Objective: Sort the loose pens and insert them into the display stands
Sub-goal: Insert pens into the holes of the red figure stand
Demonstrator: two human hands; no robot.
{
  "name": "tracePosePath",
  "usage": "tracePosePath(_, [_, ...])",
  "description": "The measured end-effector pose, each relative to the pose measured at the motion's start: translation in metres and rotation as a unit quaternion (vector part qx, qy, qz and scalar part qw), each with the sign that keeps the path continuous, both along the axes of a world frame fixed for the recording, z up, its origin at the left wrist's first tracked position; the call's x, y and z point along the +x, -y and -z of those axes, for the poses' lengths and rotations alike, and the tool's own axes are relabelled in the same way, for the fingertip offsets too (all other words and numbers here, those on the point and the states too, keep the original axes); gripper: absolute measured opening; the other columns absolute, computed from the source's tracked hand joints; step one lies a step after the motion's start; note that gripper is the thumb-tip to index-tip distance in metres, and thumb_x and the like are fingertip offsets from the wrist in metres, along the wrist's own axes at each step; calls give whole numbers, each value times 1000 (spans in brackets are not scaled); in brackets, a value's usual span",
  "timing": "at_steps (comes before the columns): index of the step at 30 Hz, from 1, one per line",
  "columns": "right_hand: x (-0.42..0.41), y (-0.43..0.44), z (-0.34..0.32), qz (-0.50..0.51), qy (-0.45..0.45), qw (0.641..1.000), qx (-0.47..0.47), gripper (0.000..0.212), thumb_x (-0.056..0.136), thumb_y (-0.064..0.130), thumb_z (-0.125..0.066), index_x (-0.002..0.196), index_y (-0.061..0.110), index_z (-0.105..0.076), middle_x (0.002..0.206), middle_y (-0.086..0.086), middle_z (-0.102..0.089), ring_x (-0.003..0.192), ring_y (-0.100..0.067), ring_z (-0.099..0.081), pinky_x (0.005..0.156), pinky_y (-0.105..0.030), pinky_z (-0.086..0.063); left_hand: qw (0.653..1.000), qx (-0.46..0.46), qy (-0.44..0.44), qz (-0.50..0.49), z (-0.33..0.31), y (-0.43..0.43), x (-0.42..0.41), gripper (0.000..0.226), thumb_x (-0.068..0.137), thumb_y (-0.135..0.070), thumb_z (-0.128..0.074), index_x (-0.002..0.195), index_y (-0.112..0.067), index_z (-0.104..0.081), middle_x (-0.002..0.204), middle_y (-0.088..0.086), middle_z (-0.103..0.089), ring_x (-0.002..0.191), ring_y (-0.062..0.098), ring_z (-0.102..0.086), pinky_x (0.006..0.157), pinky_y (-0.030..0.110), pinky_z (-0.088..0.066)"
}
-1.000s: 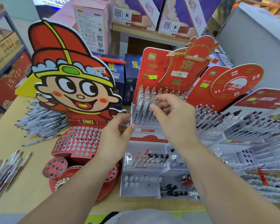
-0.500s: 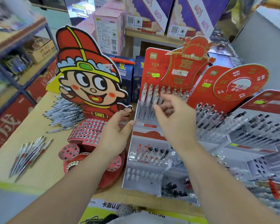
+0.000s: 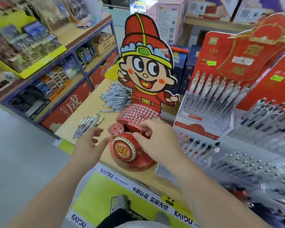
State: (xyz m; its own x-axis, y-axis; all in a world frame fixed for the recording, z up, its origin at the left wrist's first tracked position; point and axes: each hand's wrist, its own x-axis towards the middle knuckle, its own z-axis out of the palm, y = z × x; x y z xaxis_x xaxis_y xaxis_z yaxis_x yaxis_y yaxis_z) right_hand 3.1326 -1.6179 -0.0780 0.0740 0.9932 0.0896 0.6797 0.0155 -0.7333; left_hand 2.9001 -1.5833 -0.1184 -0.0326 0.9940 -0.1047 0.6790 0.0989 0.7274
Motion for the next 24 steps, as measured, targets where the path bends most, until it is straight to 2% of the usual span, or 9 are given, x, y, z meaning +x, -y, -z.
tracePosePath(3, [-32, -14, 9, -36, 24, 999, -18, 31, 86, 46, -71, 107, 24, -71, 103, 7, -66, 92, -11, -60, 86, -34, -50, 999, -17, -44, -12, 14, -13, -42, 37, 92, -35, -71, 125, -20, -63, 118, -1, -63, 97, 20, -60, 82, 39, -48])
tracePosePath(6, [-65, -39, 21, -38, 60, 997, -35, 30, 86, 51, -70, 99, 23, -71, 96, 7, -66, 88, -13, -60, 82, -35, -51, 997, -21, -71, -1, 27, -35, -82, 35, 93, -36, -70, 124, -22, -63, 119, 1, -62, 99, 20, -59, 83, 37, -46])
tracePosePath(9, [-104, -69, 33, -21, 58, 996, -57, 28, 84, 49, -72, 95, 23, -72, 91, 9, -66, 84, -8, -59, 79, -30, -49, 993, -47, -105, 31, 40, -68, -123, 39, 94, -42, -67, 129, -25, -60, 122, -1, -61, 104, 20, -59, 84, 36, -45])
tracePosePath(11, [-132, -89, 41, -5, 59, 995, -81, 31, 85, 49, -72, 102, 23, -73, 92, 11, -67, 86, -7, -59, 81, -26, -49, 989, -49, -124, 59, 52, -93, -151, 44, 93, -42, -69, 130, -21, -60, 124, 3, -62, 106, 25, -61, 87, 40, -50])
tracePosePath(15, [-186, -125, 52, 35, 57, 985, -156, 37, 85, 49, -73, 108, 21, -72, 95, 10, -66, 93, -12, -62, 87, -34, -52, 983, -72, -124, 112, 65, -136, -196, 46, 90, -43, -72, 129, -20, -59, 125, 3, -60, 109, 27, -61, 90, 40, -51])
tracePosePath(17, [-208, -139, 57, 55, 58, 981, -177, 35, 84, 53, -71, 105, 24, -71, 94, 13, -65, 94, -12, -63, 83, -30, -50, 978, -74, -134, 140, 69, -155, -211, 47, 91, -44, -71, 130, -22, -58, 127, 1, -59, 110, 24, -61, 87, 37, -50])
tracePosePath(19, [-225, -149, 60, 69, 62, 976, -195, 32, 87, 51, -69, 105, 25, -70, 97, 12, -67, 96, -10, -62, 71, -17, -41, 973, -85, -147, 158, 76, -173, -220, 48, 92, -45, -69, 132, -22, -56, 130, 2, -59, 109, 23, -61, 84, 35, -49])
tracePosePath(20, [-231, -153, 64, 73, 55, 975, -202, 32, 87, 50, -69, 106, 24, -70, 100, 11, -68, 96, -10, -62, 70, -17, -40, 970, -98, -151, 164, 79, -182, -222, 49, 93, -45, -68, 134, -22, -55, 131, 3, -58, 108, 23, -61, 82, 34, -49])
tracePosePath(24, [-246, -161, 88, 92, -12, 963, -253, 37, 88, 47, -70, 115, 22, -69, 112, 8, -68, 101, -12, -62, 84, -27, -47, 956, -157, -175, 175, 92, -206, -218, 55, 94, -48, -65, 139, -20, -51, 131, 7, -58, 91, 19, -58, 77, 32, -47])
